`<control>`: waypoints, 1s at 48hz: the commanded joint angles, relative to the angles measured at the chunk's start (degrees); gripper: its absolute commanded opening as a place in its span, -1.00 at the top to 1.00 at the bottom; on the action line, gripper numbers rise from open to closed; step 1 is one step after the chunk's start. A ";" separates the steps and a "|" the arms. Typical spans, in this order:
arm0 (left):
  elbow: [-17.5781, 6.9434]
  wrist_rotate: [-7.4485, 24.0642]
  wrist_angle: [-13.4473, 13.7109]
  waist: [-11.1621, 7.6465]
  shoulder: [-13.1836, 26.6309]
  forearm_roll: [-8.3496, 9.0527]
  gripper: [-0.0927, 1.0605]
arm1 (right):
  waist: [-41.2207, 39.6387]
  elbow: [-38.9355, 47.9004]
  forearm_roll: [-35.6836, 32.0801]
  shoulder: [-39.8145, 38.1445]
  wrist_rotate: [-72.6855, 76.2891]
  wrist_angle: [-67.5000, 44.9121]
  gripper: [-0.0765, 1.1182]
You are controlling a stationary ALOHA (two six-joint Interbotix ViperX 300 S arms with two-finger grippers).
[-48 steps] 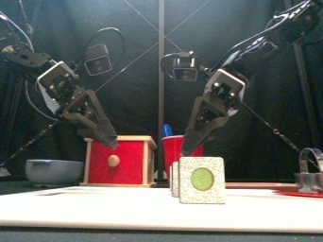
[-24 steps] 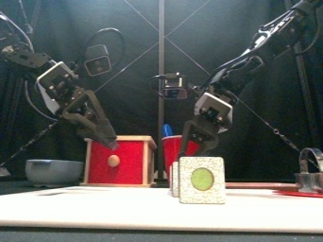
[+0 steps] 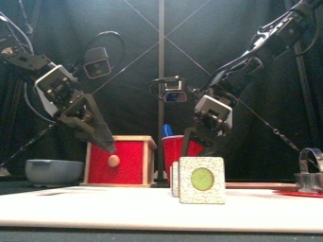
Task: Place sushi on board then cut the sushi with the knife then place the pieces on the plate
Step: Place the 4 sushi pieces on the plate
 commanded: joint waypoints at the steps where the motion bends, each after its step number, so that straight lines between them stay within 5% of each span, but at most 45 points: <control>1: -0.79 0.00 -0.18 0.00 -0.35 0.00 -0.57 | -0.62 0.88 0.26 -7.12 0.09 3.87 -0.05; 21: -0.88 0.00 -0.18 0.00 0.00 0.00 -0.57 | -9.93 8.88 5.19 -19.60 0.26 10.55 -0.05; 33: -1.05 0.00 -0.26 0.26 0.26 0.00 -0.57 | -18.81 12.22 5.89 -15.82 0.00 4.39 -0.09; 48: -0.79 0.00 -0.26 0.26 0.35 0.00 -0.57 | -23.99 11.60 4.57 -7.29 -0.09 1.23 -0.37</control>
